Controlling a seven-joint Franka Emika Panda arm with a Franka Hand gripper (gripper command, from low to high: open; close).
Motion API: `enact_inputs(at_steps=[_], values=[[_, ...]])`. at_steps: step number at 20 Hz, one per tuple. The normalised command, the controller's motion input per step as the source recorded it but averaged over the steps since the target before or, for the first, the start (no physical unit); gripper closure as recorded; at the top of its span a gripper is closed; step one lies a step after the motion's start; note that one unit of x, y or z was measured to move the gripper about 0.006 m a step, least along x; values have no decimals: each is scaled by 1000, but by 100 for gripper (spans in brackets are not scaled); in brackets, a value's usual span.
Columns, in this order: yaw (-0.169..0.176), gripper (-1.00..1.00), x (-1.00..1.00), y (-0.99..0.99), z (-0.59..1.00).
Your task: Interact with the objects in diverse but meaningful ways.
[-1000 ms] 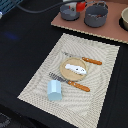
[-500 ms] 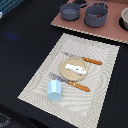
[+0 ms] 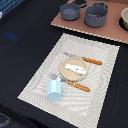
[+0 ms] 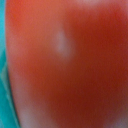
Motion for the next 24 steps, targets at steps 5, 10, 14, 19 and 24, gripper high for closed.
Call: enact_inputs(at_steps=[5,10,14,19,24], values=[[29,100,439,294,-155],[27,100,489,352,-153],[21,100,526,418,-147],[24,100,523,520,-113],[5,100,570,426,-15]])
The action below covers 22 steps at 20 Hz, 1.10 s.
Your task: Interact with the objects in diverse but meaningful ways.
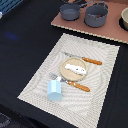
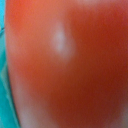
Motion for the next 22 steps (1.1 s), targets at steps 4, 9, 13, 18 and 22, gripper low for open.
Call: enact_inputs(at_steps=[4,9,13,18,22], values=[[0,100,553,398,0],[-1,100,563,292,0],[-15,100,609,234,0],[-21,100,543,224,-4],[-39,100,551,191,0]])
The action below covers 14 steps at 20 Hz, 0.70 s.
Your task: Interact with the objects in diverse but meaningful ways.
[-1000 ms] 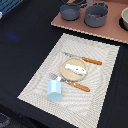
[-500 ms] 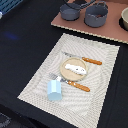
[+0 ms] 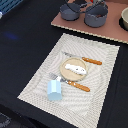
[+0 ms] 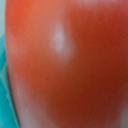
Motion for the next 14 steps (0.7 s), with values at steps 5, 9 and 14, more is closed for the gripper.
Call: enact_inputs(at_steps=[5,9,14], values=[[-40,100,470,246,0],[-24,-100,384,286,21],[-14,-100,359,303,67]])
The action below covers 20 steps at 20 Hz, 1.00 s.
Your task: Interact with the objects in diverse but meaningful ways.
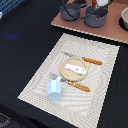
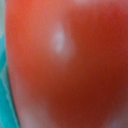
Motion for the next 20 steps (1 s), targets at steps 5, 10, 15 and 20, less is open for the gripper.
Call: enact_inputs(at_steps=[5,10,15,20], values=[[-2,-100,279,307,282],[-5,-100,106,251,427],[-37,-100,-14,119,787],[-65,-100,-13,-27,789]])
